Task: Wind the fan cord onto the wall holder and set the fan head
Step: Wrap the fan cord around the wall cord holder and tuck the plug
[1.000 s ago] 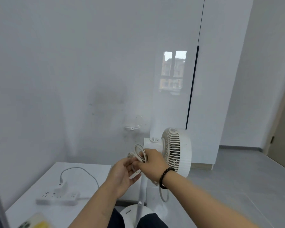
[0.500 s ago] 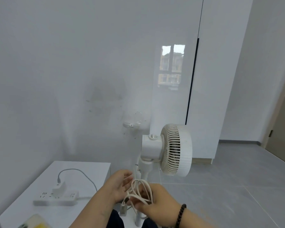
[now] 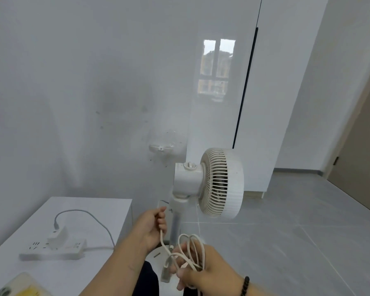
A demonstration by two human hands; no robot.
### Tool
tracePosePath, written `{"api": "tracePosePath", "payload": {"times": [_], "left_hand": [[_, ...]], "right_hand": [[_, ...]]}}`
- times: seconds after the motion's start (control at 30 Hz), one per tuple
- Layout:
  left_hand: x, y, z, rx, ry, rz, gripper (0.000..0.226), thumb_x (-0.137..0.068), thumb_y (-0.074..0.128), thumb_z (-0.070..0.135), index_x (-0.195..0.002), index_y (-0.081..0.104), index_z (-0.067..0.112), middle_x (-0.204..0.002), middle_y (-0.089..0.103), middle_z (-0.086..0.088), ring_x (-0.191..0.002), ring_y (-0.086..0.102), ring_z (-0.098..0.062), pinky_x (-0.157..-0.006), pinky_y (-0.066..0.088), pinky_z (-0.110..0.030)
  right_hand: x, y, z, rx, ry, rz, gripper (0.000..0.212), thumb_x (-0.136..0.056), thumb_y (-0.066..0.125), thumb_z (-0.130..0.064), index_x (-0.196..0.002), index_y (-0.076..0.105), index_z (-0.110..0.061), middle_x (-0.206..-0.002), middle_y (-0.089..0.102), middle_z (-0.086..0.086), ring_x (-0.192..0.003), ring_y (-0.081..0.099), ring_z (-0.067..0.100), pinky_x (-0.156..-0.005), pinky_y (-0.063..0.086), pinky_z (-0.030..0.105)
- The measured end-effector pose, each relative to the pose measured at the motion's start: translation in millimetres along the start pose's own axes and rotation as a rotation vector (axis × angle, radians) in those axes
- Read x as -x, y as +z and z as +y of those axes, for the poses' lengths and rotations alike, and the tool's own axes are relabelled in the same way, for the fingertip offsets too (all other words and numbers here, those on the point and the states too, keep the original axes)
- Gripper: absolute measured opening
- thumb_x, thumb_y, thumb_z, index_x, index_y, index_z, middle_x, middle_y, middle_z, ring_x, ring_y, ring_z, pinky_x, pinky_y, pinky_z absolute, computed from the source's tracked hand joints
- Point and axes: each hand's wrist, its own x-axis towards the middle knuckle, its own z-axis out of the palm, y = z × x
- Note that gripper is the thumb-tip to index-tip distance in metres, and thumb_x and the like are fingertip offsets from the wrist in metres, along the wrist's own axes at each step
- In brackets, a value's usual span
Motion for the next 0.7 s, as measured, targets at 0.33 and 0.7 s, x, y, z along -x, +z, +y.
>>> {"api": "tracePosePath", "payload": {"times": [0.33, 0.7], "left_hand": [[-30, 4, 16, 0.208, 0.211, -0.08, 0.022, -0.091, 0.061, 0.018, -0.108, 0.073, 0.012, -0.072, 0.064, 0.002, -0.065, 0.052, -0.009, -0.052, 0.046, -0.02], [-88, 14, 65, 0.287, 0.391, -0.076, 0.033, -0.08, 0.06, 0.014, -0.111, 0.07, 0.018, -0.077, 0.068, 0.0, -0.065, 0.053, -0.012, -0.07, 0.04, -0.027]], "right_hand": [[-72, -58, -19, 0.48, -0.067, 0.18, 0.034, -0.079, 0.067, -0.04, -0.077, 0.062, -0.006, -0.065, 0.056, -0.006, -0.06, 0.05, 0.001, -0.065, 0.048, 0.025], [-216, -114, -113, 0.651, -0.303, 0.339, 0.041, -0.084, 0.066, -0.037, -0.059, 0.052, -0.008, -0.049, 0.047, -0.006, -0.046, 0.042, 0.005, -0.052, 0.041, 0.022]]}}
